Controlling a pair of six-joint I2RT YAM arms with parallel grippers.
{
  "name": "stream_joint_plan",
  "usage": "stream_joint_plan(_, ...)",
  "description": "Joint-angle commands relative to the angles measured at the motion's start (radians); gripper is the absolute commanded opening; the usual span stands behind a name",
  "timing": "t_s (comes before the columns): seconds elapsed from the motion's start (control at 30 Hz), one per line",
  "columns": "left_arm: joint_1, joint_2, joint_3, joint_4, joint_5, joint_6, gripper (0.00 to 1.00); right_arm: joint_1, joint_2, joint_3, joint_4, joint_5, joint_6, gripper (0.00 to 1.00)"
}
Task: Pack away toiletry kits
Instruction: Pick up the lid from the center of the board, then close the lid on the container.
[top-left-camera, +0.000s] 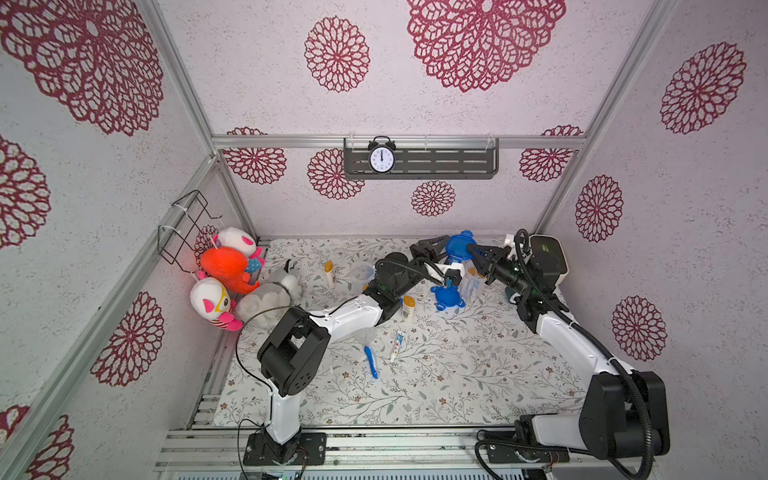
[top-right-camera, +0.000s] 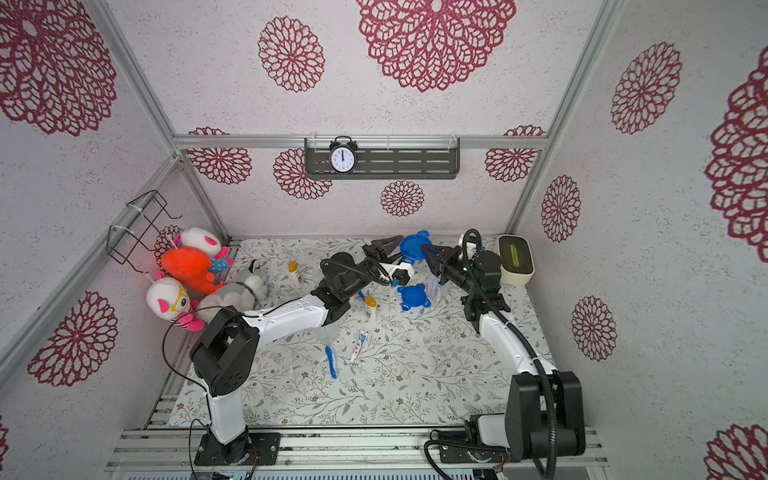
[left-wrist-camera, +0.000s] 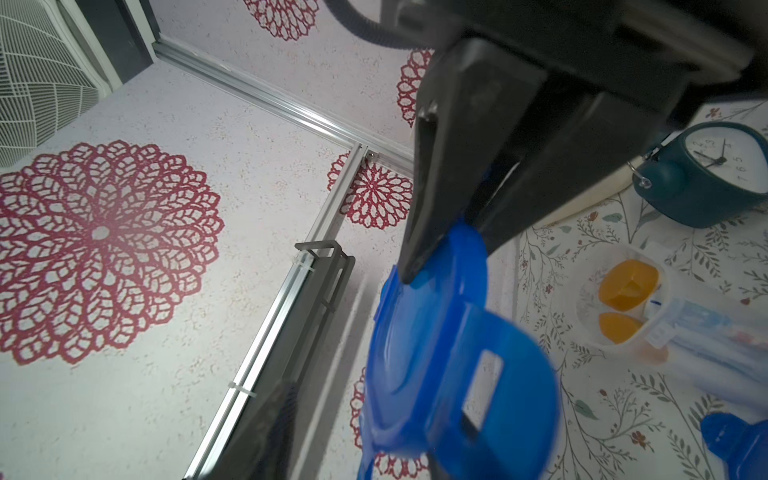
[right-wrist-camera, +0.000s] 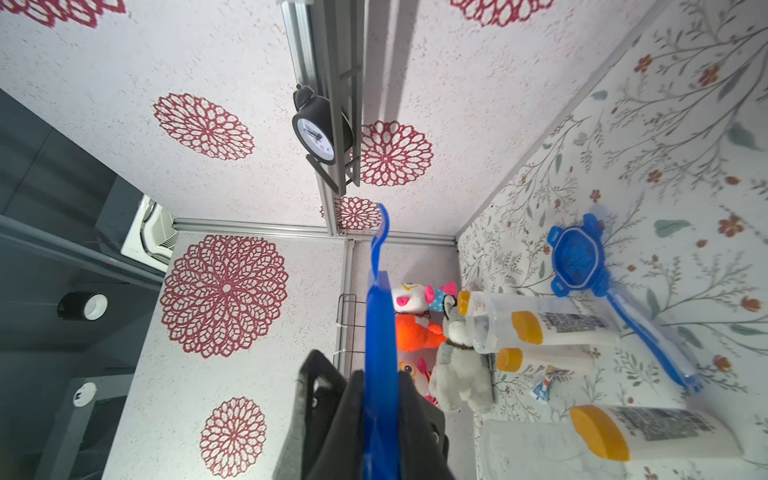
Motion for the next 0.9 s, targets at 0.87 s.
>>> stream_joint_plan(0.87, 0.104, -0.172, 0.051, -0.439, 0.181, -1.058, 0.98, -0.304, 0.127, 0.106, -0.245, -0.377, -0.727, 0.11)
